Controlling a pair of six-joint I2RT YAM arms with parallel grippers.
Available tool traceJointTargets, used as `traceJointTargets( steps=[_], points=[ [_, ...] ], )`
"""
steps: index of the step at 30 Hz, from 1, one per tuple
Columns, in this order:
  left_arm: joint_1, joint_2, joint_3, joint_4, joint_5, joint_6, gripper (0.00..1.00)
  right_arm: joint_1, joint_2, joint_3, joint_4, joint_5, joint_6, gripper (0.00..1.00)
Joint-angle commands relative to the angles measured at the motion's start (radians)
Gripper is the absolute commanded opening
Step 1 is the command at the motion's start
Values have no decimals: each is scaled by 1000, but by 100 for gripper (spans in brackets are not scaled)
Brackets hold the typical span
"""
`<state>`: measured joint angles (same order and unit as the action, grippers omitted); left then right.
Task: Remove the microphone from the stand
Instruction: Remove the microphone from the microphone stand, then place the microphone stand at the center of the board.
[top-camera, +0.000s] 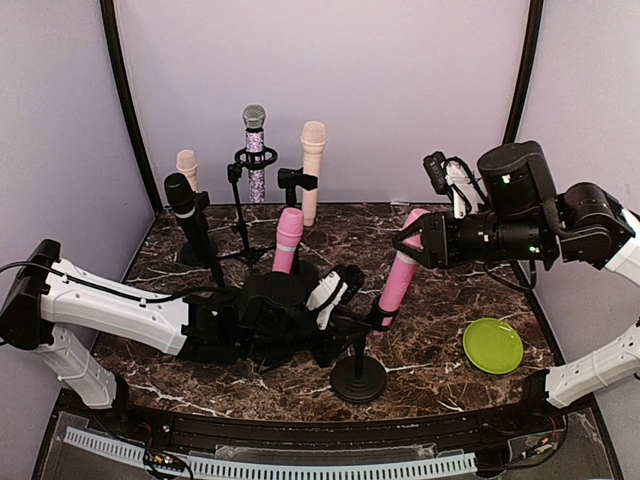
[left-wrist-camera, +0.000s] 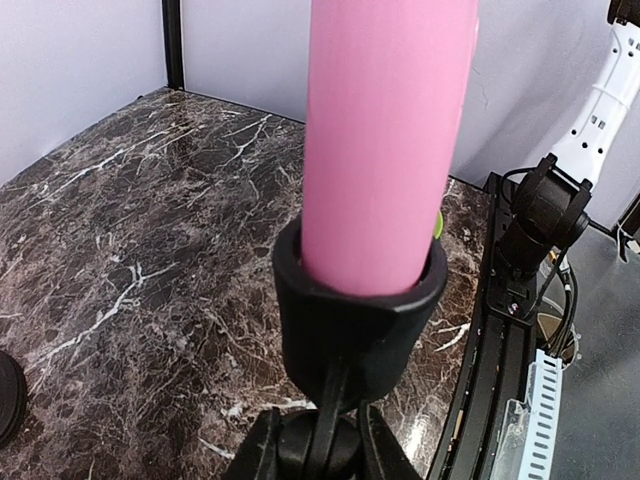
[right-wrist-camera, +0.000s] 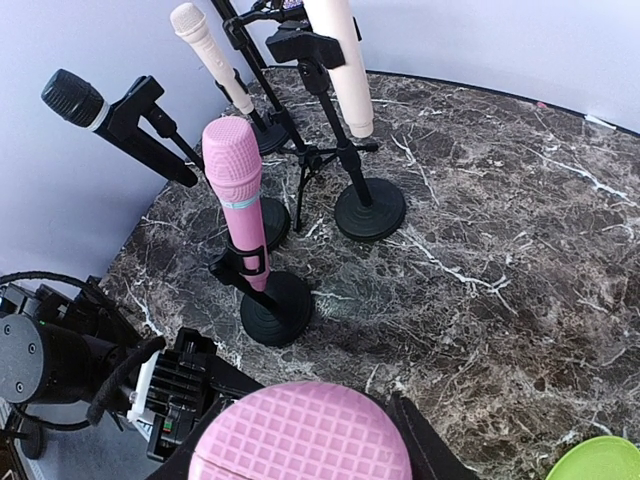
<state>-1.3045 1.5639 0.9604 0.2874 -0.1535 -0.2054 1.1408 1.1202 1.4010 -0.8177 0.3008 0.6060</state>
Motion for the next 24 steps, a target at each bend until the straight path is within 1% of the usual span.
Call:
traceJointTargets(
  steps=[1, 15, 21, 23, 24],
  points=[
    [1, 45, -71, -291, 4, -8, 0, -29, -58, 120, 194, 189, -37, 18],
    [1, 54, -59, -291, 5, 0, 0, -29, -51, 147, 182, 205, -56, 18],
    [1, 48, -27, -294, -4, 9, 0, -32, -50, 150, 128, 303, -77, 20],
    [1, 46, -7, -305, -11, 19, 7, -45, -52, 136, 117, 322, -84, 20],
    [1, 45, 9, -315, -12, 22, 13, -57, -52, 126, 112, 321, -85, 21]
  ],
)
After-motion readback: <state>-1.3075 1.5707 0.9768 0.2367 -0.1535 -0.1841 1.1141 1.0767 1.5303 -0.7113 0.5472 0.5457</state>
